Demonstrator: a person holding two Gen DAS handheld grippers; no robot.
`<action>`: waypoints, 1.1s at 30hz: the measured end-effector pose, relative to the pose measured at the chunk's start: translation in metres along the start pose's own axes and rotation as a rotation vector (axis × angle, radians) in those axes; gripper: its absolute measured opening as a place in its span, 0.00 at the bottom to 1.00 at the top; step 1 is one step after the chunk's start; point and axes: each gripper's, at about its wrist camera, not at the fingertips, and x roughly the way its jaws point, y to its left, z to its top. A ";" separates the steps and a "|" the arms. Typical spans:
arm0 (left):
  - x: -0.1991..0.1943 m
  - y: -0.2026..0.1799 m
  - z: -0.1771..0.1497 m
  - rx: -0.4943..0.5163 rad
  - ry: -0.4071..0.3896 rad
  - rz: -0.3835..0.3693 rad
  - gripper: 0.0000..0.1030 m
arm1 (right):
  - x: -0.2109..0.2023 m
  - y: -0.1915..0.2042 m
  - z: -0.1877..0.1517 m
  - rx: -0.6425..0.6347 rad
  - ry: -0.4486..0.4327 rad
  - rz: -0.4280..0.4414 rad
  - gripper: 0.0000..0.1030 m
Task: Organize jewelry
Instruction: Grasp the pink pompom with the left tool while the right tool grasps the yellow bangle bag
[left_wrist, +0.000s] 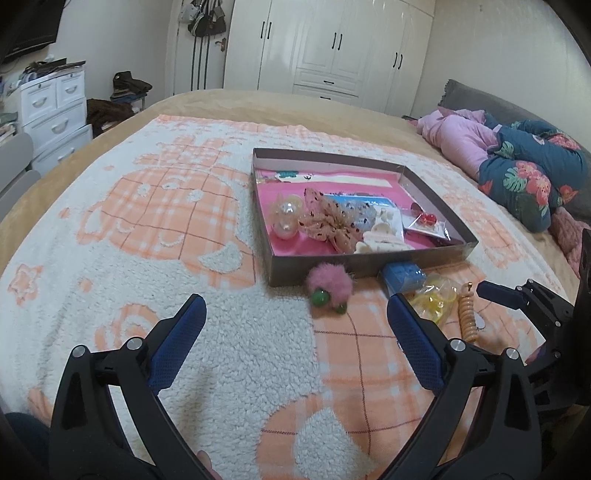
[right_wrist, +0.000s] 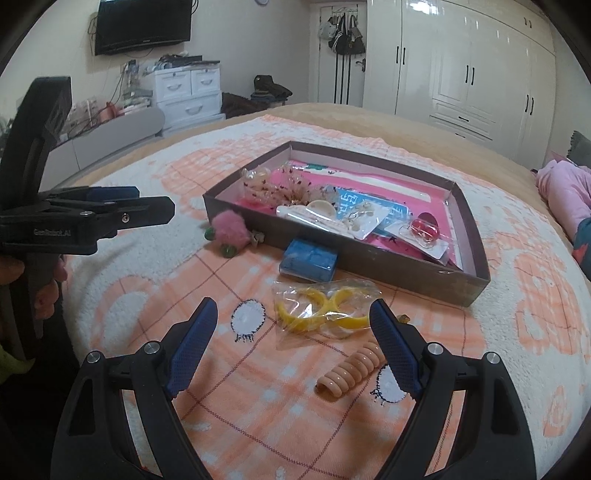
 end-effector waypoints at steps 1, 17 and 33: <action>0.001 0.000 -0.001 0.001 0.004 0.000 0.87 | 0.003 0.000 0.000 -0.004 0.004 -0.001 0.79; 0.021 -0.012 -0.006 0.050 0.037 0.003 0.87 | 0.039 -0.016 0.006 -0.027 0.077 -0.079 0.79; 0.049 -0.019 -0.001 0.058 0.058 -0.009 0.87 | 0.051 -0.031 0.004 0.015 0.106 -0.028 0.72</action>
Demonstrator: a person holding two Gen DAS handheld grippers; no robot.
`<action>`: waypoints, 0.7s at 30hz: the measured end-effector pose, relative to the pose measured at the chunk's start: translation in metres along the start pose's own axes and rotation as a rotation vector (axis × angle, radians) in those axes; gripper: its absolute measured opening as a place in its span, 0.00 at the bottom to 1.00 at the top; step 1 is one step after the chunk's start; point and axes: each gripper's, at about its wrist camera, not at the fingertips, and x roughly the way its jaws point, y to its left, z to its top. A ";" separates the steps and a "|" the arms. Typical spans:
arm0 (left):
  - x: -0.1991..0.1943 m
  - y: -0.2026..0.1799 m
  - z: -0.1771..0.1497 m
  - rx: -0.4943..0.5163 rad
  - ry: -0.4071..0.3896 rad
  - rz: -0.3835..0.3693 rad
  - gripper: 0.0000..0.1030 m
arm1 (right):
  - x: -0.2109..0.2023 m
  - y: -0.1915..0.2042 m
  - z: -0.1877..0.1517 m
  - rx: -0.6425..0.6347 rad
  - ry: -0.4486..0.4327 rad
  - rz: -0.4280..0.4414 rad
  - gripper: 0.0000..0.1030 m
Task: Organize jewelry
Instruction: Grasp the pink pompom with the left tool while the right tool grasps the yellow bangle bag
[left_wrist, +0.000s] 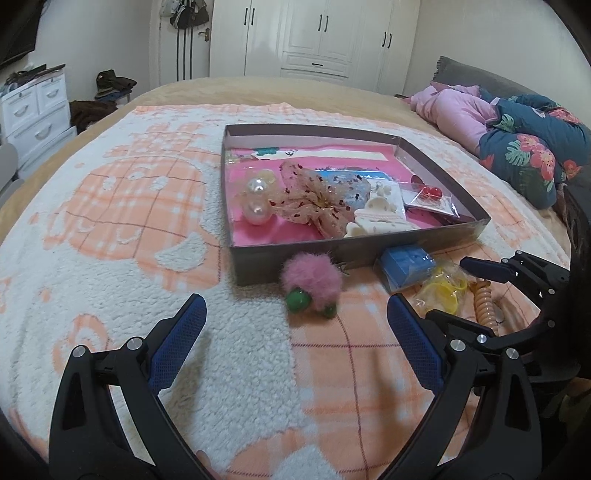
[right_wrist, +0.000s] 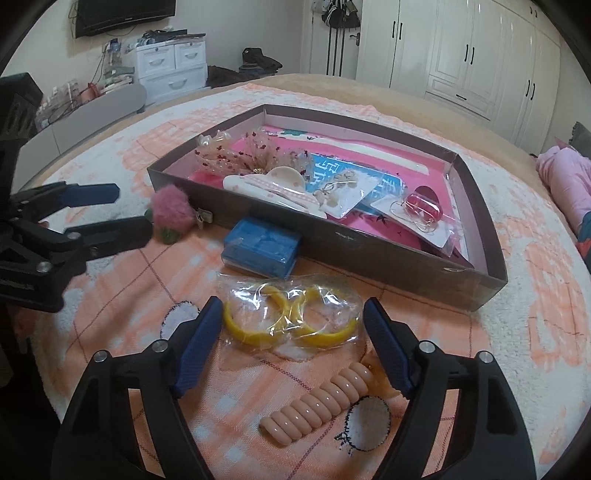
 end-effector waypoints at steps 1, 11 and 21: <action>0.001 -0.001 0.000 0.002 0.000 -0.001 0.84 | -0.001 -0.001 0.000 0.008 -0.003 0.006 0.72; 0.009 0.000 0.005 -0.016 0.007 -0.041 0.69 | -0.020 -0.026 -0.001 0.159 -0.040 0.077 0.71; 0.023 -0.012 0.008 0.006 0.038 -0.066 0.30 | -0.036 -0.042 -0.001 0.218 -0.083 0.055 0.71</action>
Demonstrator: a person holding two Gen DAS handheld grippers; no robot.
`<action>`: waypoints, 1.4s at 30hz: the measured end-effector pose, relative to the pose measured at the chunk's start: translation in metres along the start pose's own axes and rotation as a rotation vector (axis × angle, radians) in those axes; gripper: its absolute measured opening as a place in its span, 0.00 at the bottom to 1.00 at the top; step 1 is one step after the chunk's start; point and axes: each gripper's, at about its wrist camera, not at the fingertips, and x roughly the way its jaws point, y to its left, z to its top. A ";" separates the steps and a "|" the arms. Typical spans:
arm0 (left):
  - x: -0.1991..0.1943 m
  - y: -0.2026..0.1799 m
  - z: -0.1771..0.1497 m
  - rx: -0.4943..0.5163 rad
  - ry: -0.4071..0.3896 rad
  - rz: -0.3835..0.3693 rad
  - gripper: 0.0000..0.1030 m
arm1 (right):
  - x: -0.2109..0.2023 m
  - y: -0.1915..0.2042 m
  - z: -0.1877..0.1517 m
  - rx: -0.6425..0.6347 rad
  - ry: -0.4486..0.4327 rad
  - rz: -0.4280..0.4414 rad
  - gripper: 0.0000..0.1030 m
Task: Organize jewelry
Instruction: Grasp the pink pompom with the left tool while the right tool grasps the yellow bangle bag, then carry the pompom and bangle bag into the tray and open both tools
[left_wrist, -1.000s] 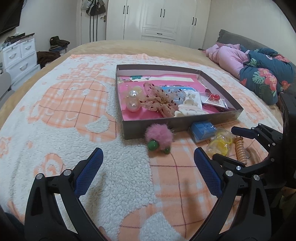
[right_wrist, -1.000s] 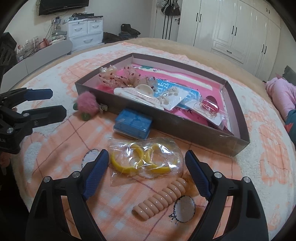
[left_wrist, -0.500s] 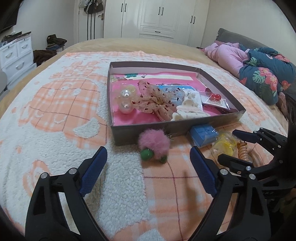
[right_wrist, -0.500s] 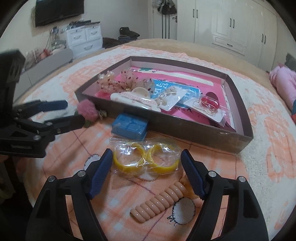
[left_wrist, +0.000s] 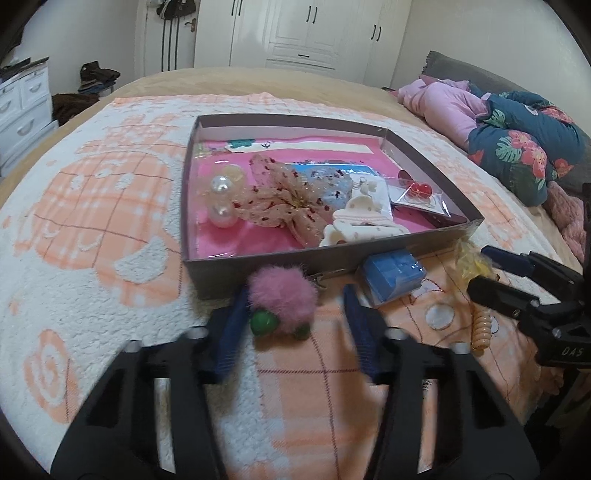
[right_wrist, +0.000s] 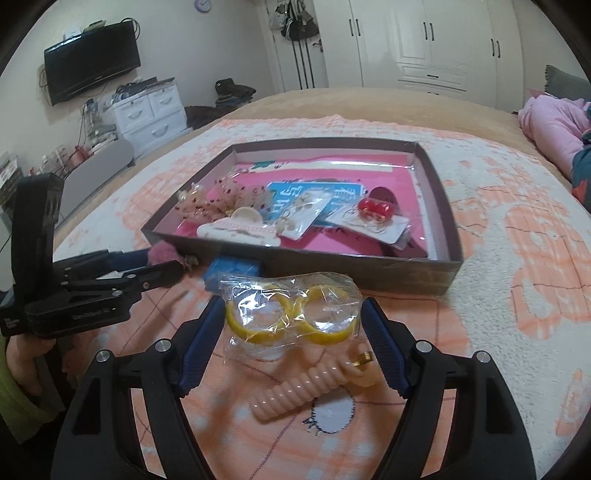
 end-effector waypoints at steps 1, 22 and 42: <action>0.002 -0.001 0.000 0.005 0.004 0.000 0.22 | -0.001 -0.001 0.000 0.007 -0.004 0.001 0.71; -0.032 -0.022 0.020 0.039 -0.083 -0.072 0.19 | -0.028 -0.041 0.011 0.106 -0.094 -0.078 0.71; -0.003 -0.033 0.061 0.055 -0.097 -0.095 0.19 | -0.021 -0.046 0.035 0.072 -0.117 -0.141 0.71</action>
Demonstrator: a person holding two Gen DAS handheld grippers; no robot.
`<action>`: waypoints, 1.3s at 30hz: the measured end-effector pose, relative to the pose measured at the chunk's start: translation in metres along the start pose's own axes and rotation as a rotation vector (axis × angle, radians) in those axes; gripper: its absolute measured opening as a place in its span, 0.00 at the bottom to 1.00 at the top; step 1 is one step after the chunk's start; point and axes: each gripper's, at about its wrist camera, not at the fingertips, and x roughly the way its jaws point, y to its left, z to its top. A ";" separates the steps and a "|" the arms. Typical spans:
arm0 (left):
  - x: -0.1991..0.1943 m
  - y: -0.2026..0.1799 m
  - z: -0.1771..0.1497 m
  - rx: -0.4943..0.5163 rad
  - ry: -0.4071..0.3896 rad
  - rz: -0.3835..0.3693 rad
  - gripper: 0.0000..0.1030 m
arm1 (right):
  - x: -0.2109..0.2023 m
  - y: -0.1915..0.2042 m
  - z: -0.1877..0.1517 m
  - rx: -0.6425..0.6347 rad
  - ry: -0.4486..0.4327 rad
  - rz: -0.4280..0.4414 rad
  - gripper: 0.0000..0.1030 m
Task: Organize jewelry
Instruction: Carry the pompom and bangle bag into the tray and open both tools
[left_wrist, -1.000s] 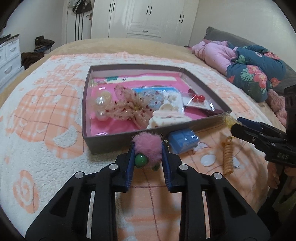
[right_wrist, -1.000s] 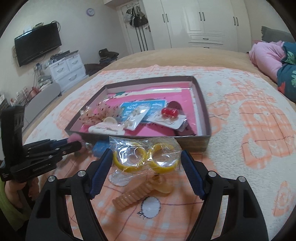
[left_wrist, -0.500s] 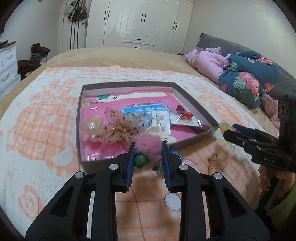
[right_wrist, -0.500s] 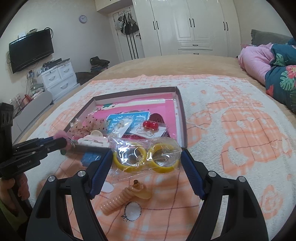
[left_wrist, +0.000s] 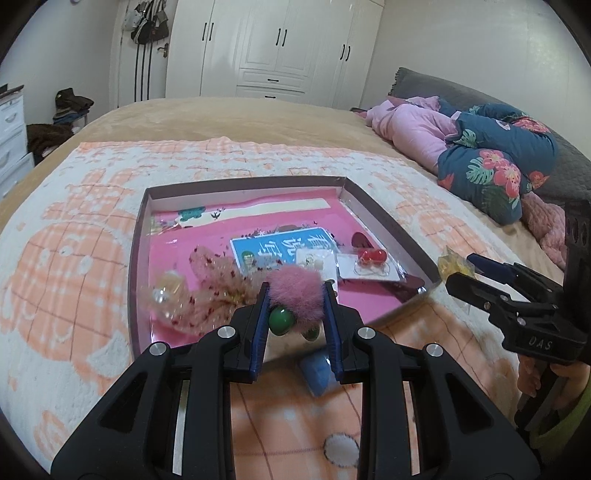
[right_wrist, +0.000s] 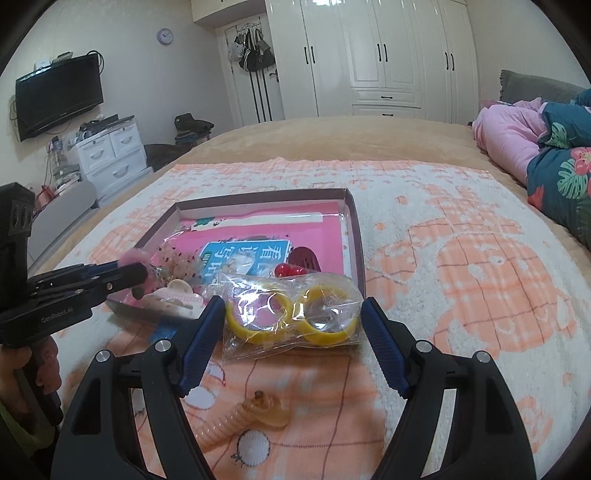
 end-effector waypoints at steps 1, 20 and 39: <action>0.002 0.001 0.001 -0.002 0.000 0.001 0.19 | 0.002 0.000 0.001 -0.003 0.001 0.000 0.71; 0.040 0.034 0.020 -0.054 0.017 0.045 0.19 | 0.045 0.024 0.014 -0.151 0.030 -0.052 0.72; 0.026 0.032 0.015 -0.052 -0.013 0.077 0.62 | 0.039 0.020 0.006 -0.086 0.009 -0.066 0.90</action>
